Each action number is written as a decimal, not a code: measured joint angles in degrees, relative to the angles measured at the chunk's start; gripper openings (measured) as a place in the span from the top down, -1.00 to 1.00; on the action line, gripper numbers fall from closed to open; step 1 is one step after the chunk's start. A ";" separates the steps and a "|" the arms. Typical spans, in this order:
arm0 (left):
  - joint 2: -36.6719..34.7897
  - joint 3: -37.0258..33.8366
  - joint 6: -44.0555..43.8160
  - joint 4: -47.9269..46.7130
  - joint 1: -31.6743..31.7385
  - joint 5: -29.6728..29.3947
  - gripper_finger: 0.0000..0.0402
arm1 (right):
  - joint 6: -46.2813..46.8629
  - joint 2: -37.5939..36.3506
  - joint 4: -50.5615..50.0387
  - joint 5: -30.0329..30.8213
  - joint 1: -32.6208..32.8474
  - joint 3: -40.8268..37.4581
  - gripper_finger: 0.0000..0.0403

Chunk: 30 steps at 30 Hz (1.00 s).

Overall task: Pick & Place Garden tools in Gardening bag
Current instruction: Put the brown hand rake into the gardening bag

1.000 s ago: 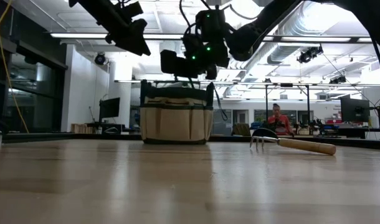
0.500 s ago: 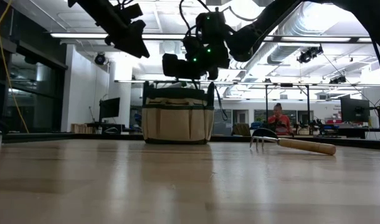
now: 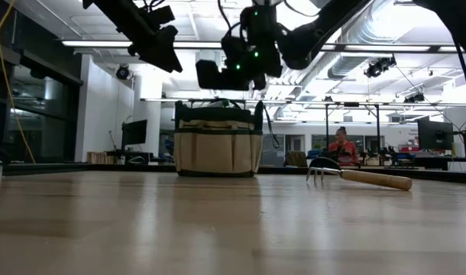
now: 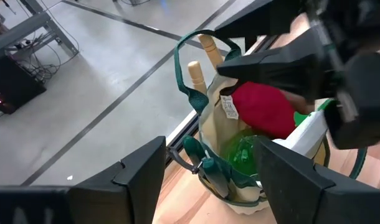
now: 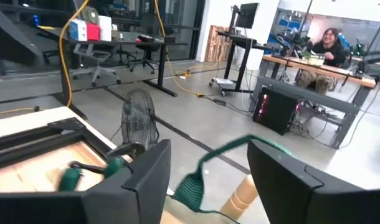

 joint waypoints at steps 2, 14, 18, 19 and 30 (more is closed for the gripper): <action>0.00 0.00 0.00 0.00 0.00 0.04 -0.17 | -0.22 -0.88 -0.34 0.24 0.48 0.00 -0.04; 0.00 0.00 -0.22 -0.43 0.00 0.07 -0.17 | 1.84 -7.87 -15.34 1.25 1.46 0.00 -0.06; 0.00 0.00 -0.84 -0.61 0.00 0.01 -0.17 | 1.95 -10.66 -20.60 1.31 2.81 0.00 -0.06; 0.00 0.00 -1.07 -0.88 0.00 -0.04 -0.17 | 1.96 -11.45 -21.83 1.31 3.30 0.00 -0.06; -1.19 -1.85 -2.07 -3.50 0.00 1.64 -0.17 | 6.89 -24.08 -52.24 7.72 10.71 0.00 -0.06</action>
